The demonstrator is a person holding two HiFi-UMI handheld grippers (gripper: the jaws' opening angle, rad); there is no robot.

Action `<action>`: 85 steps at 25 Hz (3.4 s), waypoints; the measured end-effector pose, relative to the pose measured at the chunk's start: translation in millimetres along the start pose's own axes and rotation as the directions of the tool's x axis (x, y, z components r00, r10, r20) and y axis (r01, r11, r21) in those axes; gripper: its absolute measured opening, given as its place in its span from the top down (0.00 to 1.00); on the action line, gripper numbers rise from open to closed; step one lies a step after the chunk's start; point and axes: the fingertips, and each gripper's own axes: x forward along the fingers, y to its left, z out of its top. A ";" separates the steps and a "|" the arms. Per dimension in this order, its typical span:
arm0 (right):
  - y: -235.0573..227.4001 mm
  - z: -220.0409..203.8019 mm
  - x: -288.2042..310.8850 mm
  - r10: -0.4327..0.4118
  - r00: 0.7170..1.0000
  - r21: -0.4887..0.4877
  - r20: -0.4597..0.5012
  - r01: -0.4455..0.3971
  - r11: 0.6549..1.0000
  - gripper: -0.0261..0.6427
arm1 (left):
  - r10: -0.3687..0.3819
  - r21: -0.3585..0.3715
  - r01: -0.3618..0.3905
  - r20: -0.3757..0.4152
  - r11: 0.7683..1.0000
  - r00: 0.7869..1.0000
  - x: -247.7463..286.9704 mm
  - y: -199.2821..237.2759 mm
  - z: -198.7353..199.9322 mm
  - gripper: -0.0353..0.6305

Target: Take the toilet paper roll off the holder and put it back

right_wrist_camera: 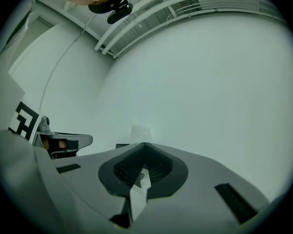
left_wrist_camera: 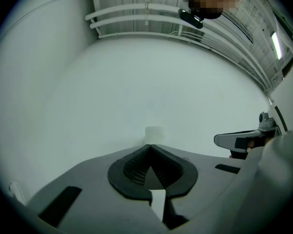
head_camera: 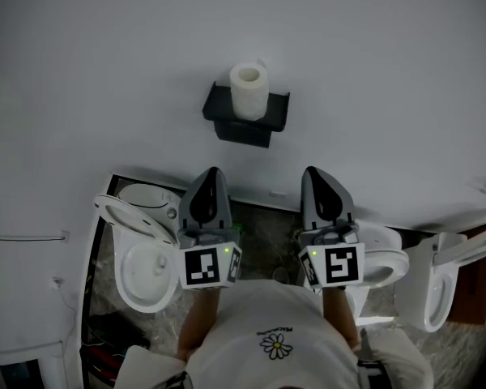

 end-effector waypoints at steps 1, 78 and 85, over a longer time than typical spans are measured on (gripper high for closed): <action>-1.8 -0.7 0.0 0.002 1.000 0.000 -0.002 -0.002 1.000 0.95 | 0.002 -0.004 -0.002 0.000 1.000 1.000 1.4 0.0 1.1 0.92; -40.0 30.0 -18.4 -0.105 0.991 -0.038 0.087 0.109 0.993 0.95 | -0.175 0.210 0.139 0.163 0.968 0.971 111.5 -2.6 160.4 0.45; -11.6 52.1 -12.1 -0.015 0.988 -0.078 0.154 0.027 0.997 0.95 | -0.106 0.212 0.052 0.254 0.976 0.961 48.0 15.8 165.3 0.46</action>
